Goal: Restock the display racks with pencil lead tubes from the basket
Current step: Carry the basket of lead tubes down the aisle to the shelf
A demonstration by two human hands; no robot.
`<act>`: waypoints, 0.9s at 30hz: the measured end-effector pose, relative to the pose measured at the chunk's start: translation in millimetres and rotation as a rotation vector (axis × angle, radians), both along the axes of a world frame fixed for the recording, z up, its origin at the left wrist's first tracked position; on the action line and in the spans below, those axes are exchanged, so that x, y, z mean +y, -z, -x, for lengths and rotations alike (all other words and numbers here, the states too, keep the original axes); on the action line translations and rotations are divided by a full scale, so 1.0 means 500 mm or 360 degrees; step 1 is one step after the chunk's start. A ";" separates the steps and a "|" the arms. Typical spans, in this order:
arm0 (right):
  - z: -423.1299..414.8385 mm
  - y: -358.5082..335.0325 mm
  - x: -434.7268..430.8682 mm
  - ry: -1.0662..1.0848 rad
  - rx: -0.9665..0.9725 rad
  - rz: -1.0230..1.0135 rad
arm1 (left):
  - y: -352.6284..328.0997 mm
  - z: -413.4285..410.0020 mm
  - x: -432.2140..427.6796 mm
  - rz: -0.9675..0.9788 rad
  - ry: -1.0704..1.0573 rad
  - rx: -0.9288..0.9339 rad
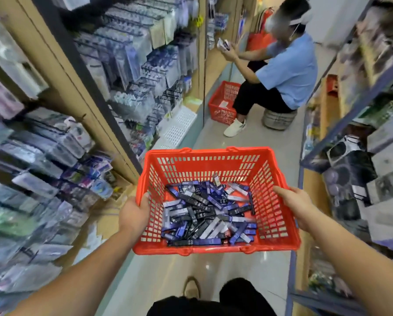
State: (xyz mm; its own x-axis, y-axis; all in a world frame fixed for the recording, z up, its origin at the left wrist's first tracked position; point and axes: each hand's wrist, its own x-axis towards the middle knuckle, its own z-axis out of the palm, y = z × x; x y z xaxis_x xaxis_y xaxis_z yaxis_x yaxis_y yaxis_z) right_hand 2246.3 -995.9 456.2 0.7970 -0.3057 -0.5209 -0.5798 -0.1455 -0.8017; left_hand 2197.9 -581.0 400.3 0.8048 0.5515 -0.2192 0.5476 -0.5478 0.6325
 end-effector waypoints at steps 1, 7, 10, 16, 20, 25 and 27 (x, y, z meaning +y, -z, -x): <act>-0.037 -0.002 -0.009 0.0019 0.0006 -0.0023 | 0.003 -0.041 -0.009 -0.0009 0.0007 -0.0004; -0.271 0.064 -0.098 0.0008 0.0084 -0.0017 | 0.016 -0.262 -0.094 -0.0042 0.0003 0.0046; -0.390 0.086 -0.127 -0.0040 0.0078 -0.0014 | 0.023 -0.358 -0.127 -0.0066 -0.0041 0.0093; -0.622 0.094 -0.135 -0.0128 0.0028 0.0200 | 0.009 -0.527 -0.153 0.0005 -0.0126 0.0152; -0.790 0.093 -0.094 -0.0208 0.0034 0.0383 | 0.030 -0.645 -0.133 -0.0024 -0.0194 0.0208; -0.993 0.085 -0.037 -0.0257 -0.0001 0.0479 | 0.082 -0.796 -0.098 0.0054 -0.0318 0.0187; -1.069 0.079 -0.022 -0.0271 -0.0009 0.0527 | 0.102 -0.852 -0.091 0.0083 -0.0349 0.0197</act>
